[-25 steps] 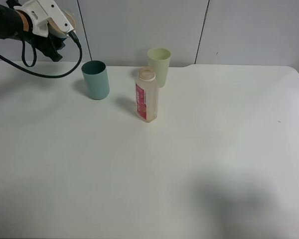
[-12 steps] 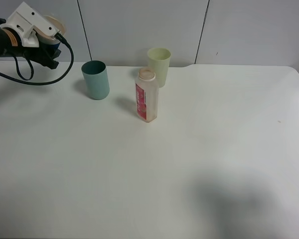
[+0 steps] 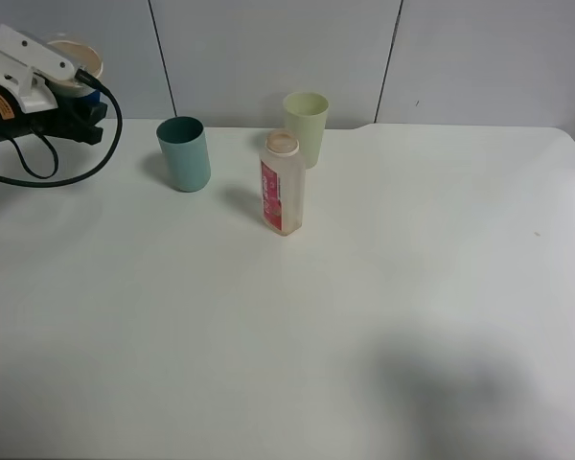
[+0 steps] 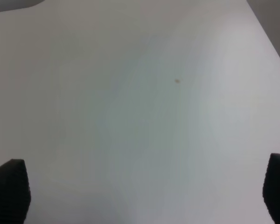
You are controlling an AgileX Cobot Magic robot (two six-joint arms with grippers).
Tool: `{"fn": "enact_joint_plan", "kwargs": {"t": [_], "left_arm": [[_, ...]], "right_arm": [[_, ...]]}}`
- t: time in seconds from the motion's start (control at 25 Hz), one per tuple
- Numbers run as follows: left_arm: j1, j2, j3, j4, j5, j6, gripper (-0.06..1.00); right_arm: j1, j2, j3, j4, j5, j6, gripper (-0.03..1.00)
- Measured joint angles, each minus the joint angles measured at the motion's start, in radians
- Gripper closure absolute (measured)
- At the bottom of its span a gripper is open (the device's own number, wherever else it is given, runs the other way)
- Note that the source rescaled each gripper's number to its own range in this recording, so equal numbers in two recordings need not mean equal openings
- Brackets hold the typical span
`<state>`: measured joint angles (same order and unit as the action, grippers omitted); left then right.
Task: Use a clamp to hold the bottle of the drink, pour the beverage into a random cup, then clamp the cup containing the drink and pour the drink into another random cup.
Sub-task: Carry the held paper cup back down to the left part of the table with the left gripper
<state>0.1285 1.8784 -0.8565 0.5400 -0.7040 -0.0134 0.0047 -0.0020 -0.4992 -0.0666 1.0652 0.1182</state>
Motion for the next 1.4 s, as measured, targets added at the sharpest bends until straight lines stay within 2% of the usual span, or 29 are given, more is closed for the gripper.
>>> {"fn": "enact_joint_plan", "kwargs": {"t": [0.56,1.0,1.4], "left_arm": [[0.044,0.031,0.171,-0.174,-0.289,-0.005,0.94],[0.044,0.198,0.176,-0.203,-0.436,-0.006,0.94],[0.044,0.306,0.176,-0.206,-0.474,-0.006,0.94]], "right_arm": [[0.000,0.000,0.000,0.000,0.000,0.000,-0.03],[0.000,0.000,0.000,0.000,0.000,0.000,-0.03],[0.000,0.000,0.000,0.000,0.000,0.000,-0.03]]}}
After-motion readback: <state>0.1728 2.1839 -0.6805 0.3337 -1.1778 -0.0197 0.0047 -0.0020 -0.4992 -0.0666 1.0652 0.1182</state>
